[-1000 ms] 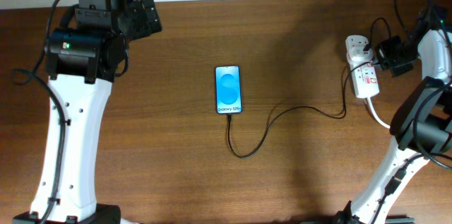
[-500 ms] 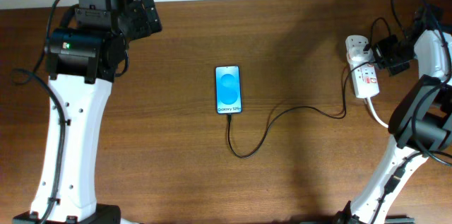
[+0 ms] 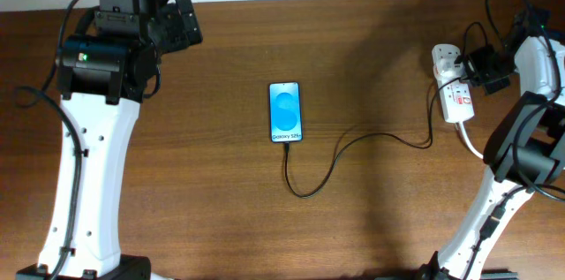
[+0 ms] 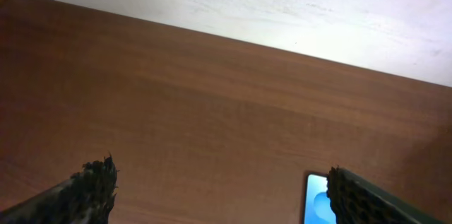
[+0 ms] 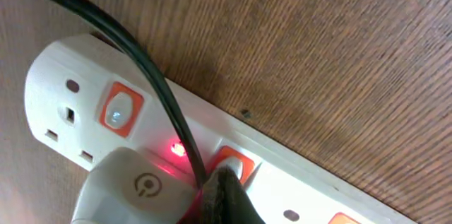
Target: Plug charger to phone and switch on socket
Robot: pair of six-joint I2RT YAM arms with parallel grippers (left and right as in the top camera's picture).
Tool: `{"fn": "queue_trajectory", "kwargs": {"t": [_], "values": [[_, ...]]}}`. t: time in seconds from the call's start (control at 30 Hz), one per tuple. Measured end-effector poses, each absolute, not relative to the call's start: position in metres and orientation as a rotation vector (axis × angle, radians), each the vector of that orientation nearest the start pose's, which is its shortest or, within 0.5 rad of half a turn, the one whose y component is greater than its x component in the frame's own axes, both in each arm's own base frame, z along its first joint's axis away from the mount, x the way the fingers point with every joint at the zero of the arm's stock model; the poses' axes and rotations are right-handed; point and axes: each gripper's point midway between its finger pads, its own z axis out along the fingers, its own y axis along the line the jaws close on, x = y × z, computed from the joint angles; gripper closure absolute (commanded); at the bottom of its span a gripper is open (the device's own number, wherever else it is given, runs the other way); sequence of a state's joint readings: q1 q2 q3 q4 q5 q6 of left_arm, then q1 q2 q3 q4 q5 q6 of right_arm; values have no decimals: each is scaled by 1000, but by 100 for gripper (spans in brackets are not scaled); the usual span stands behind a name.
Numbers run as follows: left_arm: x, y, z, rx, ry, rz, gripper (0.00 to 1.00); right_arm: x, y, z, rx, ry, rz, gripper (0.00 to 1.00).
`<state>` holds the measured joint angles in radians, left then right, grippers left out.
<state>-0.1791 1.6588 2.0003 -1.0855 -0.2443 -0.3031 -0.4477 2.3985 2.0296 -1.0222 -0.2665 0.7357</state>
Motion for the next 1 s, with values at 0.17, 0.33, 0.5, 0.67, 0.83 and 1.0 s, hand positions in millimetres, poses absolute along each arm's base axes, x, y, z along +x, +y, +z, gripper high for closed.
{"fn": "queue_trajectory", "kwargs": {"t": [0.17, 0.33, 0.5, 0.67, 0.83, 1.0], "values": [[430, -36, 351, -264, 2280, 36, 1, 476, -177, 23, 1604, 2519, 397, 96], [428, -35, 352, -263, 2281, 36, 0, 443, -168, 28, 1642, 2646, 229, 96], [399, -30, 395, -267, 2176, 1, 1, 406, -188, 81, 1615, 2638, -28, 96], [342, -20, 452, -271, 2027, -46, 1, 358, -143, 282, 1247, 2381, -36, 87], [317, -15, 442, -268, 2097, -24, 1, 293, -61, 376, 920, 2275, 80, 68], [308, -13, 425, -260, 2177, 4, 1, 255, -30, 397, 784, 2268, 132, 87]]}}
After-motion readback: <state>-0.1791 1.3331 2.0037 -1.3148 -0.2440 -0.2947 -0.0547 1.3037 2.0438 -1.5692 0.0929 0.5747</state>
